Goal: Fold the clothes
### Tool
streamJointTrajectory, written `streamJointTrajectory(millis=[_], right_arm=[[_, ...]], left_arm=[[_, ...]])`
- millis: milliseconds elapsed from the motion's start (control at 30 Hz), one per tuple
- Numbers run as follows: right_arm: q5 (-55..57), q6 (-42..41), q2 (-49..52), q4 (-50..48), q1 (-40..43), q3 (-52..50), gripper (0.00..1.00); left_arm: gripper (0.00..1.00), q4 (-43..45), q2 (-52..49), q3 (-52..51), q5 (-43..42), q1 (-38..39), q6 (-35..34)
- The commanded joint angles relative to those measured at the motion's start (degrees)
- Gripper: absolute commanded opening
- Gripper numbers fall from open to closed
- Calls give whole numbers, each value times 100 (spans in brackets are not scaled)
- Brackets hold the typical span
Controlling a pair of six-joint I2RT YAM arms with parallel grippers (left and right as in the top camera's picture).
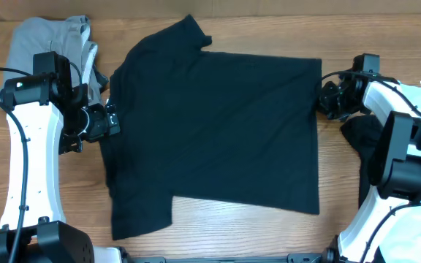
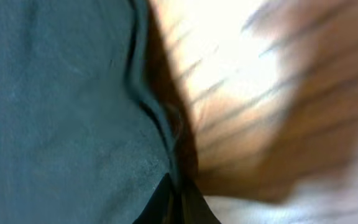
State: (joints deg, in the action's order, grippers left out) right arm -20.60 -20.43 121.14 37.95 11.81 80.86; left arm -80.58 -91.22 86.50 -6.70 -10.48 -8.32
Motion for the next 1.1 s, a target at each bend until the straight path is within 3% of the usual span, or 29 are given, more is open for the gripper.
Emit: streamJointTrajectory(millis=[0,67,100,133,167,233,600,833,1067], right_arm=[[487,-229,131,-146,356,-50,4],[396,-208,125,-127,496,50,4],[299,-205,120,-94,549,90,16],[74,-127,109,-4,610,142,43],[-254,66,96,142,675,212,62],[-584,96,46,345,756,289,69],[-1060,120,-1751,1788,841,302,74],[-1062,212,-2586,2702,839,302,77],[-1058,555,-2706,3294,841,299,78]], left_arm=[[100,2,81,76,-37,39,153],[100,0,81,76,-37,39,153],[100,-2,81,76,-37,39,153],[100,-4,81,76,-37,39,153],[100,-15,81,76,-37,39,153],[100,-44,81,76,-42,39,153],[100,-702,83,-557,-101,39,-120],[100,-181,92,-2026,-623,76,-105],[100,1088,92,-3403,-647,74,-1051]])
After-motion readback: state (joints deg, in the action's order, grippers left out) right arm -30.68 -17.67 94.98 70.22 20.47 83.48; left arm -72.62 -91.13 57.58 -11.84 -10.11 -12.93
